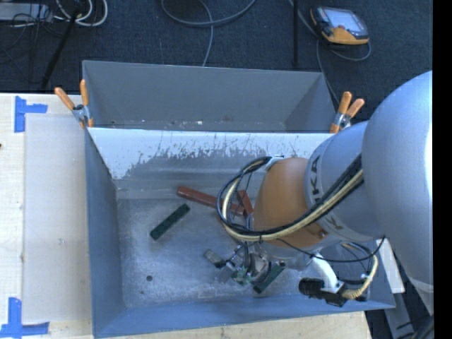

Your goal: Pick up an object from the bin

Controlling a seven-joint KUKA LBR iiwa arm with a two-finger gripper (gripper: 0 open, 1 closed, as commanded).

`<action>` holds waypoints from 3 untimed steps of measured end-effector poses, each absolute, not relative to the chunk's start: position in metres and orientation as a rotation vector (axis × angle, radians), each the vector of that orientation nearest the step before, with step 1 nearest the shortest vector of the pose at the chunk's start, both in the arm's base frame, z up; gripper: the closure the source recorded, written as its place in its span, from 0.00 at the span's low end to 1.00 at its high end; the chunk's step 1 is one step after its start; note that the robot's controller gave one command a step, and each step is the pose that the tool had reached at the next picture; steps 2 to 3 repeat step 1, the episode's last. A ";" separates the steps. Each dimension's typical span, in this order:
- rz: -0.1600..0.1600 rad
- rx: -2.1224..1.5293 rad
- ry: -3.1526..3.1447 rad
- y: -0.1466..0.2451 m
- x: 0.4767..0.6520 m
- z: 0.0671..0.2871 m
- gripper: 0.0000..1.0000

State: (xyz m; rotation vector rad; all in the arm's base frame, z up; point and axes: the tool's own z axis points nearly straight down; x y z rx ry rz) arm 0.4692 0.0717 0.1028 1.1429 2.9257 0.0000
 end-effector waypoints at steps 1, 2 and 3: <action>-0.001 1.141 2.928 0.071 0.469 0.125 1.00; -0.001 1.141 2.928 0.071 0.469 0.125 1.00; -0.001 1.141 2.928 0.071 0.469 0.125 1.00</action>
Offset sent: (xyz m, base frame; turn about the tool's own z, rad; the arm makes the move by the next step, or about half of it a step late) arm 0.0000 -0.0002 0.0224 0.0000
